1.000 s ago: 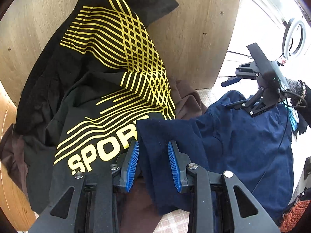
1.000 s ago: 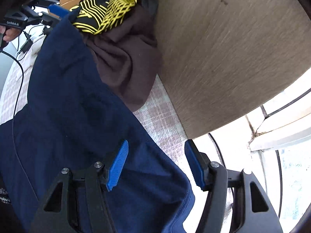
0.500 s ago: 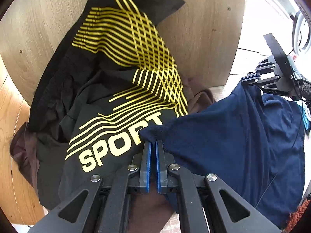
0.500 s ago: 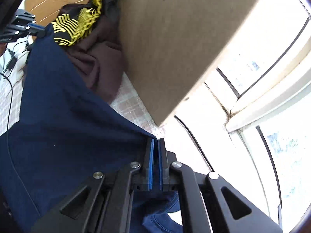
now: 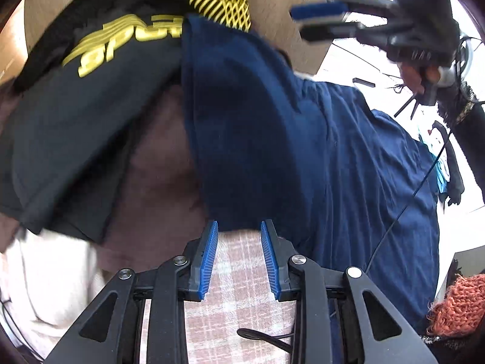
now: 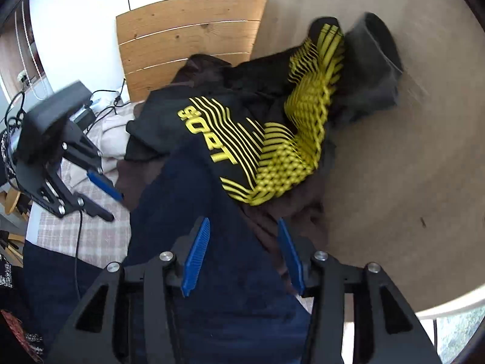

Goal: Fold clothes

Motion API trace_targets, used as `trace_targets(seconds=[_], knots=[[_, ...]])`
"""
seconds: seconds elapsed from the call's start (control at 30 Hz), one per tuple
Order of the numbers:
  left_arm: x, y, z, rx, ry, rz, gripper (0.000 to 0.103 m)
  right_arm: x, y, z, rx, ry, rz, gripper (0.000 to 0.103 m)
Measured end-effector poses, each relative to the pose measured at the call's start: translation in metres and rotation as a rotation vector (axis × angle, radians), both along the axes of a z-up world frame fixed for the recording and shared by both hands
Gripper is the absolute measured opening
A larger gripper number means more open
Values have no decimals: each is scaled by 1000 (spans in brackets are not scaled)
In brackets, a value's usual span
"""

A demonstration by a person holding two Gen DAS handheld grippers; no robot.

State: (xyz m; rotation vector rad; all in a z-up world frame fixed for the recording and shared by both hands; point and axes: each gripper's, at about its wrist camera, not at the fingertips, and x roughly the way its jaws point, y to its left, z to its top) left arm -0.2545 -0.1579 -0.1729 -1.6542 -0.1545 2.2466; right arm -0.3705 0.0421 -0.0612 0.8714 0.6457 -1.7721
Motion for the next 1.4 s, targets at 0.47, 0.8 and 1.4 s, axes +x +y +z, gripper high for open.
trace_targets(seconds=[0.47,0.8,1.4], knots=[[-13,1,-23,21,42,39,25,9,-112,-24,144,-9,218,8],[10,-11,28,96,133,43,7,4,-93,-9,56,-15,133,7],[31,112,48,59,156,-394,7,47,66,-3,-71,14,-108,7]])
